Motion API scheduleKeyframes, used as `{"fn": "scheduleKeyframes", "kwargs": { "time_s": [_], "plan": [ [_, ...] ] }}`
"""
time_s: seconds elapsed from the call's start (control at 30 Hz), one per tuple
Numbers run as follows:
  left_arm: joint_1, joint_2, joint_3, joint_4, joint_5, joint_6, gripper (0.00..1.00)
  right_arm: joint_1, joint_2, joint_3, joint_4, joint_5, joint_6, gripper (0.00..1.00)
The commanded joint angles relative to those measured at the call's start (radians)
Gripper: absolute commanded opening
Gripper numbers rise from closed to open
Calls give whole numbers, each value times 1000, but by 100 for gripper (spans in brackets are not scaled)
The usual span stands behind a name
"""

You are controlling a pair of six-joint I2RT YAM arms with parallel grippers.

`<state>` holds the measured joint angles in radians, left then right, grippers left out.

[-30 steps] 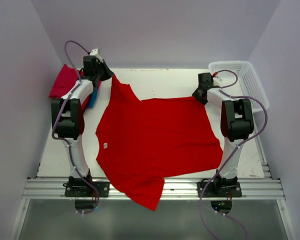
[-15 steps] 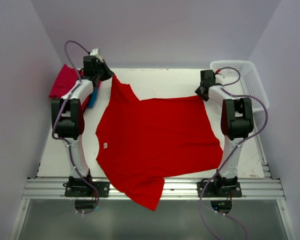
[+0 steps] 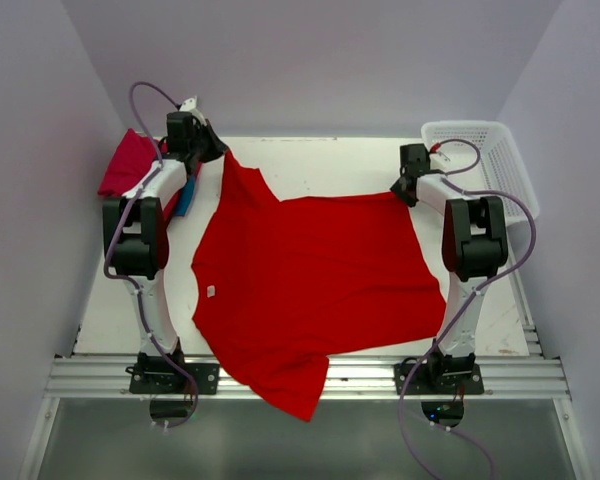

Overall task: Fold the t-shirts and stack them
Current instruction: Grap the side of the flattened tshirt furthest away from the robot with both arms

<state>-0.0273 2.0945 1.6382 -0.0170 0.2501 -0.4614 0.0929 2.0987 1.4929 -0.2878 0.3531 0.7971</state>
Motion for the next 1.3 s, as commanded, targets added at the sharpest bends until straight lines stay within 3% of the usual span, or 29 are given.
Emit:
{"fn": "scheduleKeyframes", "kwargs": {
  "time_s": [0.0,0.4,0.97,1.27],
  "plan": [
    [6,-37,-6,34,8,-11,0,-13,-88,-75,-13,49,36,38],
    [6,-54,-23,40,12,-16,0,-12,-9,33,-54,47,21,40],
    [6,-54,-28,40,14,-14,0,-13,37,49,-42,32,19,38],
    [6,-62,-34,40,9,-13,0,-13,90,73,-42,7,28,28]
  ]
}}
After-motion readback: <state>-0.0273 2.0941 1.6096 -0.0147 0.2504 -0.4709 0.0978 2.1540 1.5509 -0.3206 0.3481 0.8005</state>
